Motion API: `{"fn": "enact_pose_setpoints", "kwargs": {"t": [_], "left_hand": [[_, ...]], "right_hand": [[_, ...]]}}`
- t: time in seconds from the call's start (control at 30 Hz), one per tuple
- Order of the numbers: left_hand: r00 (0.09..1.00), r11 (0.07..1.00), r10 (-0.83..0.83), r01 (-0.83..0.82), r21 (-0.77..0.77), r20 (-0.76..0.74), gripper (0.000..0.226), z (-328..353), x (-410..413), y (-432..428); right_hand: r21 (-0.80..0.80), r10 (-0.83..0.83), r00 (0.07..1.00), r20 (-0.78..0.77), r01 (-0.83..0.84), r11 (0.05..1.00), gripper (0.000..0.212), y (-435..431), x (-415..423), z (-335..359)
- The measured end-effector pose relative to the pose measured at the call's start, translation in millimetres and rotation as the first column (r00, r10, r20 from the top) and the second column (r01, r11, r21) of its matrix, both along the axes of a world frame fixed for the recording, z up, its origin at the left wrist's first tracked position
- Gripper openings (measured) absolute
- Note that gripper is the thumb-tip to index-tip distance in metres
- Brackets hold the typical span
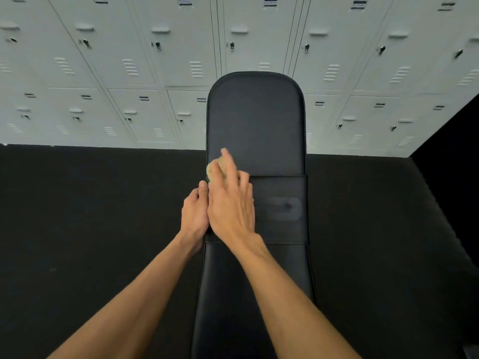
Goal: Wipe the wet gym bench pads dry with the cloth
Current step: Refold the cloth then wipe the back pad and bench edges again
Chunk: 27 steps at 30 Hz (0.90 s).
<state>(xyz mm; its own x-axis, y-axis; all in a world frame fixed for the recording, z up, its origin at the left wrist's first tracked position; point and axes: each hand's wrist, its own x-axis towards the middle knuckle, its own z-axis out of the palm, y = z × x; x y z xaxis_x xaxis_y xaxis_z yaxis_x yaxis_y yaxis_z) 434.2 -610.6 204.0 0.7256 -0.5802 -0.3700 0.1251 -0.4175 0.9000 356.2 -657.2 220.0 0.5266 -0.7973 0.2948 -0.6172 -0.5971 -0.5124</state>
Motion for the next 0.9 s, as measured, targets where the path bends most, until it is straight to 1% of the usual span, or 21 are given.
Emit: {"fn": "enact_pose_setpoints", "kwargs": {"t": [0.07, 0.13, 0.2, 0.27, 0.33, 0.37, 0.43, 0.5, 0.57, 0.7, 0.77, 0.9], "left_hand": [[0.99, 0.997, 0.004, -0.015, -0.077, -0.141, 0.055, -7, -3, 4], [0.978, 0.992, -0.01, -0.016, -0.124, -0.206, 0.053, -12, -8, 5], [0.985, 0.989, -0.041, 0.017, -0.146, -0.167, 0.051, -15, -10, 4], [0.996, 0.99, -0.047, 0.036, -0.139, -0.08, 0.047, -18, -11, 1], [1.0, 0.995, -0.03, 0.031, -0.099, 0.007, 0.052, -21, -12, -2], [0.999, 0.997, -0.027, 0.028, -0.069, 0.023, 0.057, -22, -12, -3], [0.999, 0.999, -0.029, 0.03, -0.033, 0.035, 0.062, -24, -12, -3], [0.998, 0.998, -0.031, 0.033, -0.045, 0.049, 0.059, -25, -14, -3], [0.998, 0.998, -0.031, 0.034, -0.058, 0.057, 0.057, -24, -16, -3], [0.998, 0.998, -0.036, 0.039, -0.053, 0.053, 0.058, -27, -14, -2], [0.997, 0.998, -0.045, 0.048, -0.035, 0.065, 0.058, -27, -13, -1], [0.995, 0.998, -0.055, 0.057, -0.026, 0.08, 0.058, -25, -16, 0]], "right_hand": [[-0.103, 0.011, 0.995, -0.095, -0.02, 0.995, 0.06, 1, 0, -23], [-0.186, 0.023, 0.989, -0.147, -0.051, 0.981, 0.065, -4, -5, -39], [-0.23, 0.031, 0.98, -0.194, -0.076, 0.97, 0.066, -10, -7, -41], [-0.236, 0.022, 0.977, -0.212, -0.073, 0.969, 0.066, -15, -11, -42], [-0.231, -0.021, 0.98, -0.197, -0.026, 0.973, 0.068, -20, -22, -44], [-0.234, -0.064, 0.98, -0.187, 0.019, 0.972, 0.07, -23, -31, -46], [-0.229, -0.177, 0.971, -0.161, 0.138, 0.964, 0.073, -31, -53, -49], [-0.215, -0.269, 0.954, -0.129, 0.238, 0.947, 0.071, -42, -74, -50], [-0.198, -0.312, 0.945, -0.103, 0.288, 0.937, 0.069, -49, -85, -50], [-0.126, -0.384, 0.923, -0.024, 0.379, 0.917, 0.072, -49, -87, -49], [-0.09, -0.448, 0.894, 0.019, 0.448, 0.89, 0.068, -48, -86, -50], [-0.065, -0.54, 0.835, 0.11, 0.548, 0.834, 0.057, -47, -82, -48]]}}
